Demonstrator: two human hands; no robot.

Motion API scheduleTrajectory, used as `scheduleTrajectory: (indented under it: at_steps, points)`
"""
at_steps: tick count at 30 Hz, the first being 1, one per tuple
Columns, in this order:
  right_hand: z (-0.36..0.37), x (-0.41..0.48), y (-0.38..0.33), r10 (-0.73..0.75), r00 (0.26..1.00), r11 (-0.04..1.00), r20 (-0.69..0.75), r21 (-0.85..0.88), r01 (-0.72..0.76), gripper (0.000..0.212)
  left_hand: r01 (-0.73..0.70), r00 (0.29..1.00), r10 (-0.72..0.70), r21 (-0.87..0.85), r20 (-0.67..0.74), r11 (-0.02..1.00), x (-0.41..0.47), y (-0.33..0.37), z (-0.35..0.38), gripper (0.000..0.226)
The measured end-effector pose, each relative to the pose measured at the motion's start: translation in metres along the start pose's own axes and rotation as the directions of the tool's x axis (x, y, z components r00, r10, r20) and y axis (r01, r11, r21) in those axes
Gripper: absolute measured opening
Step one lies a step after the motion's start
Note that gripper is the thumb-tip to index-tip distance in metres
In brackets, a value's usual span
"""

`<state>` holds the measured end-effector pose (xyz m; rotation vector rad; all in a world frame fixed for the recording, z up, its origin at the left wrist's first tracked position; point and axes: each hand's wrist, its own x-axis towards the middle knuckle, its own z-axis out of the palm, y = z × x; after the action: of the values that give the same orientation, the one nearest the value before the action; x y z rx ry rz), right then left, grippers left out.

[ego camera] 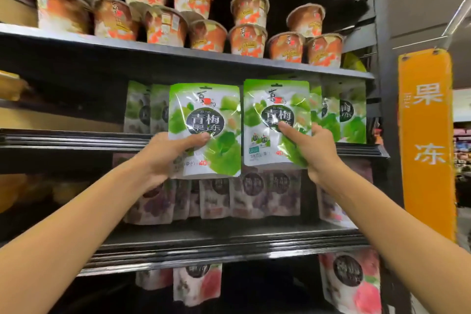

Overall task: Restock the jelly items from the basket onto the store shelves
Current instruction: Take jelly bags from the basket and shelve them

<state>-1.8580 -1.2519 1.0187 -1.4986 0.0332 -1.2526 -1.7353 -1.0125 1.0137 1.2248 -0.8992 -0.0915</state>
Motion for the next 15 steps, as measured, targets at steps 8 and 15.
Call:
scheduleTrajectory:
  at_steps: [8,15]
  points:
    - [0.026,0.067,-0.020,0.075,0.997,0.996,-0.023,-0.045,-0.076,0.054,0.032,0.999,-0.032,0.092,-0.009,0.995,0.010,0.001,-0.002,0.041]
    - [0.041,0.085,-0.008,0.014,0.997,0.996,-0.080,-0.082,-0.021,0.062,0.081,0.997,-0.078,0.105,-0.028,0.991,0.015,0.001,0.003,0.037]
